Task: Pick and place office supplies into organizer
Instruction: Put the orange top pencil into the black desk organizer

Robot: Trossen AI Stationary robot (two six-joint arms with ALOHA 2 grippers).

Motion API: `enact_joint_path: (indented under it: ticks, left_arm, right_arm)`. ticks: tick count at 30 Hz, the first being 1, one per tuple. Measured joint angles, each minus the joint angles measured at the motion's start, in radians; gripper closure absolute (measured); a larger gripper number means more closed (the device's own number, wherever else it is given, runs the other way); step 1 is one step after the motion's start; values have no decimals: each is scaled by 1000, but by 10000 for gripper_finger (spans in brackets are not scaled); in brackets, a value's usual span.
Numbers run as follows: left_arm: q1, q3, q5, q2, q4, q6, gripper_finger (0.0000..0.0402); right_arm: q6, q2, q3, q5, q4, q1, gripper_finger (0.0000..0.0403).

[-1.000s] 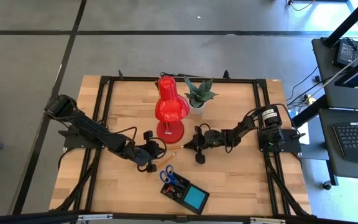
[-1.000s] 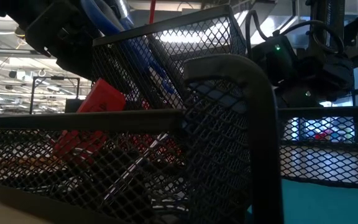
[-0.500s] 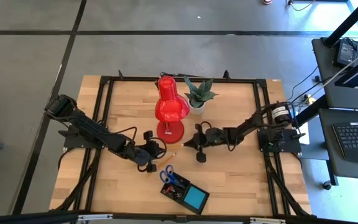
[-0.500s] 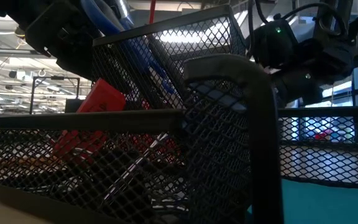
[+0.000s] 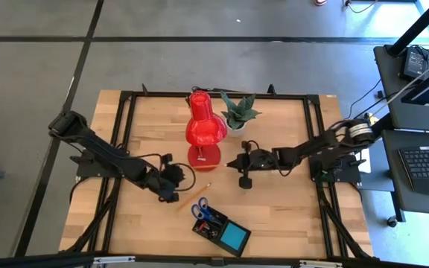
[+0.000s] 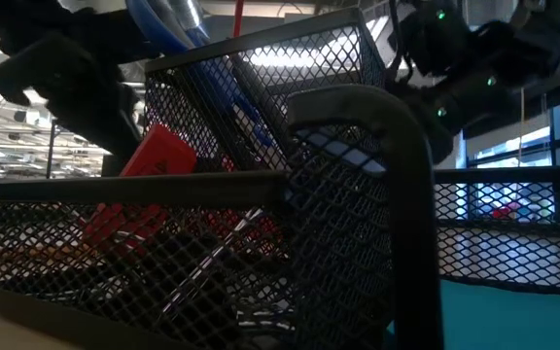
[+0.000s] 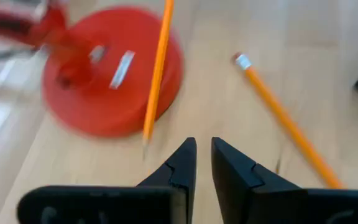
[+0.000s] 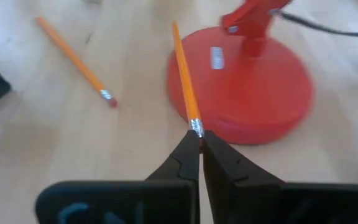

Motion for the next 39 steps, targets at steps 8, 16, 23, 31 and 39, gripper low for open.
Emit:
enact_joint_path:
  ticks: [8,16,23,31,39]
  left_arm:
    - [-25,0,-17,-80,-120,-105,341]
    - [-25,0,-17,-80,-116,-105,340]
    - [-25,0,-17,-80,-114,-106,338]
    - [-25,0,-17,-80,-113,-108,340]
    - [-25,0,-17,-79,-113,-108,340]
  right_arm:
    - [-17,-217,1,43,-220,35,391]
    - [38,-391,33,51,-456,110,391]
    - [22,-414,280,182,-864,180,391]
    - [52,-410,558,184,-1231,243,391]
    - [184,-409,702,143,-1418,332,391]
